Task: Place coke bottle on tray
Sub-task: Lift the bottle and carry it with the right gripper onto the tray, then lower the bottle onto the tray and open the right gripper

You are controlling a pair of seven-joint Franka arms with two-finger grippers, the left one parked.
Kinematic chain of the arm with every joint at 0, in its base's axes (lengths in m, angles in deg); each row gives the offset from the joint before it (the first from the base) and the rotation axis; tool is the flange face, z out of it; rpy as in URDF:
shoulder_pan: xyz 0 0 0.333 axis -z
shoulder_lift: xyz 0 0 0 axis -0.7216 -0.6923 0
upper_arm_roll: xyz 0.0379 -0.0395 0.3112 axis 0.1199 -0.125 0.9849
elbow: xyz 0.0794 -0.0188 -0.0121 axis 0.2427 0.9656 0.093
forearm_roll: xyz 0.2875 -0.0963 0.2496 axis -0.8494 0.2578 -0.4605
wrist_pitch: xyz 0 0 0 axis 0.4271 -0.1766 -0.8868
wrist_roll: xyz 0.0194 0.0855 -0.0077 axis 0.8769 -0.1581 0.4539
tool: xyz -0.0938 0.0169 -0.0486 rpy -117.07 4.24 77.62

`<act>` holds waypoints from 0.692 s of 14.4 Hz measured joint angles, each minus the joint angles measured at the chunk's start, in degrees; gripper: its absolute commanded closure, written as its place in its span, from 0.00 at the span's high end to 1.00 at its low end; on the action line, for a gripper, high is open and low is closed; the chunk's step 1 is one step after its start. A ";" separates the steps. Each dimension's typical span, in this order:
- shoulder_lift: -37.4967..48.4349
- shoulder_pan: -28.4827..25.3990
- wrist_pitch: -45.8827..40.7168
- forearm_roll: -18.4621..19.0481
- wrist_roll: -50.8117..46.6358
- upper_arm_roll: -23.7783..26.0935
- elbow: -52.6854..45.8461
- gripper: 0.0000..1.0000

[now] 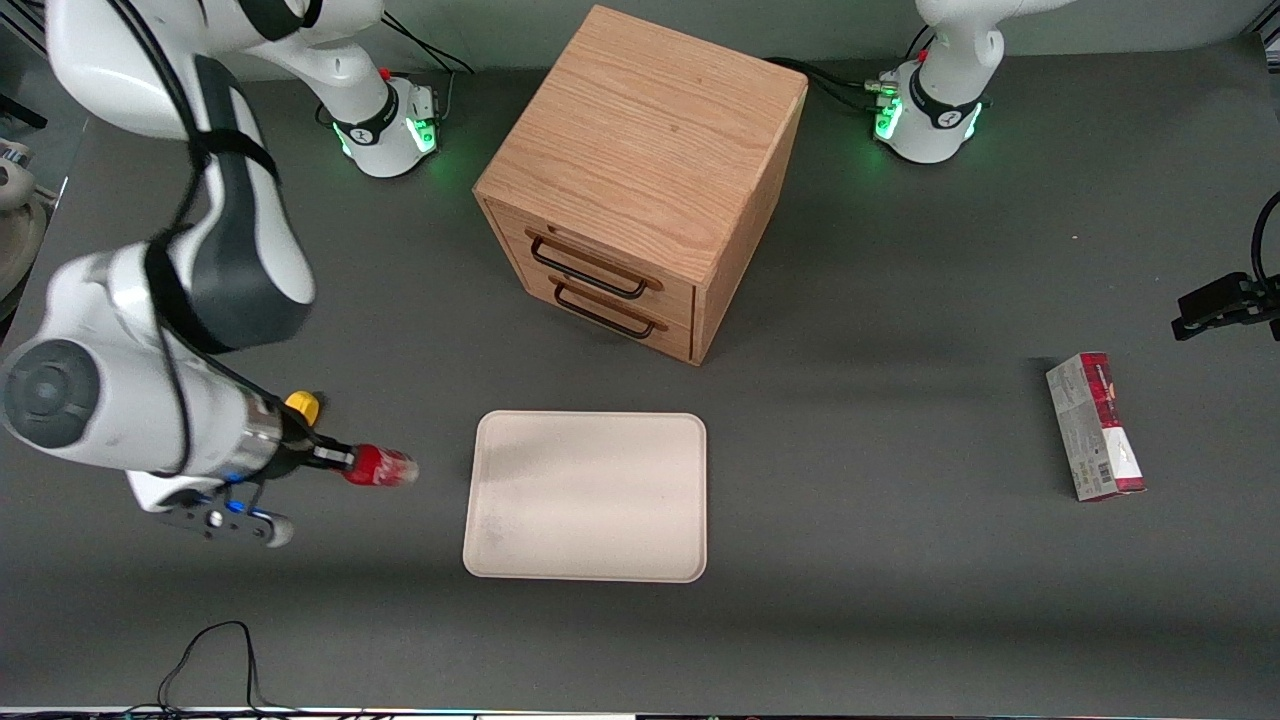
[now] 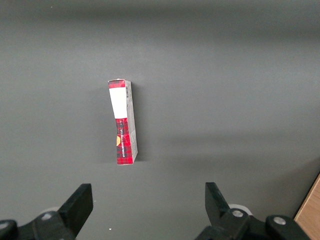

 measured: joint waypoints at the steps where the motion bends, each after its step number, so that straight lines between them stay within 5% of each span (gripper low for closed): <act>1: -1.89 -0.31 2.89 -0.01 -2.37 0.56 -0.93 0.00; 10: -11.24 -3.19 15.78 -0.02 -10.72 1.44 -2.87 0.00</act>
